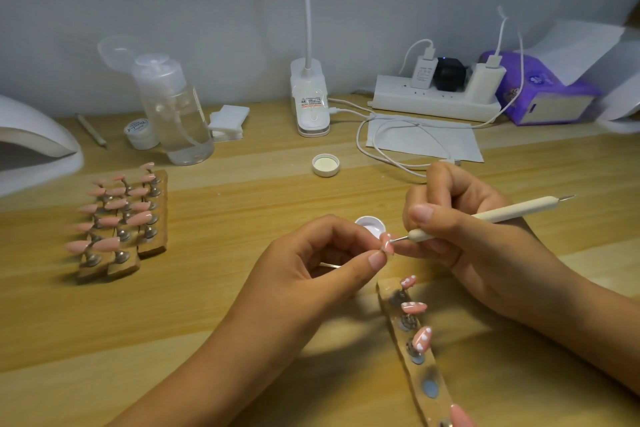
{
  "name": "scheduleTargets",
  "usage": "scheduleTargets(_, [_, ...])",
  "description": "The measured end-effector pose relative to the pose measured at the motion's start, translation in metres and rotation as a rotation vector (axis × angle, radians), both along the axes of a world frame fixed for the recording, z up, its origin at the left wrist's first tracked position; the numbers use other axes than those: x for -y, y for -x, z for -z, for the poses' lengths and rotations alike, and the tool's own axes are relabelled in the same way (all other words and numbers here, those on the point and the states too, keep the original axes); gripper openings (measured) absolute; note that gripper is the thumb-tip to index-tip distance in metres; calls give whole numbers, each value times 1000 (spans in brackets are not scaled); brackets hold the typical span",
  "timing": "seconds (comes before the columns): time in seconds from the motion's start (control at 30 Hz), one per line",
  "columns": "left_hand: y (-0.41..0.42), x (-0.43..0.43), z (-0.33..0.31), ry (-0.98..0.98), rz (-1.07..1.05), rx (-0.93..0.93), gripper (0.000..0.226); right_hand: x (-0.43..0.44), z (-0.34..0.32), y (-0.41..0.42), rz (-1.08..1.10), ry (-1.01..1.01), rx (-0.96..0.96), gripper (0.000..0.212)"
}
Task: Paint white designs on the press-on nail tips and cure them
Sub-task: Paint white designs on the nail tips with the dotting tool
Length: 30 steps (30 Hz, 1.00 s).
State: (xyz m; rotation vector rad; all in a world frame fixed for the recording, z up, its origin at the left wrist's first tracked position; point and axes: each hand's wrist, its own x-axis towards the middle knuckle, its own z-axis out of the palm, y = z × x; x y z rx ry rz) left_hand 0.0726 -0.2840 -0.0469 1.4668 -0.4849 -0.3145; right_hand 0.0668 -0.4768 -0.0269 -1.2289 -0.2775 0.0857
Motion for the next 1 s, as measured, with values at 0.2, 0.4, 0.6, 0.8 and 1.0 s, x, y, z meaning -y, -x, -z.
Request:
scheduleTargets(0.2, [1, 0, -1, -5, -3, -4, 10, -1, -1, 0, 15, -22, -10, 20])
scheduleTargets(0.4, [0, 0, -1, -15, -7, 1, 12, -1, 0, 0, 9, -7, -7, 21])
scheduleTargets(0.6, [1, -1, 0, -6, 3, 7, 14, 0, -1, 1, 2, -1, -6, 21])
scheduleTargets(0.8, [0, -1, 0, -6, -1, 7, 18, -1, -1, 1, 12, 0, -12, 27])
scheduleTargets(1.0, [0, -1, 0, -14, -4, 0, 14, -1, -2, 1, 12, 1, -19, 26])
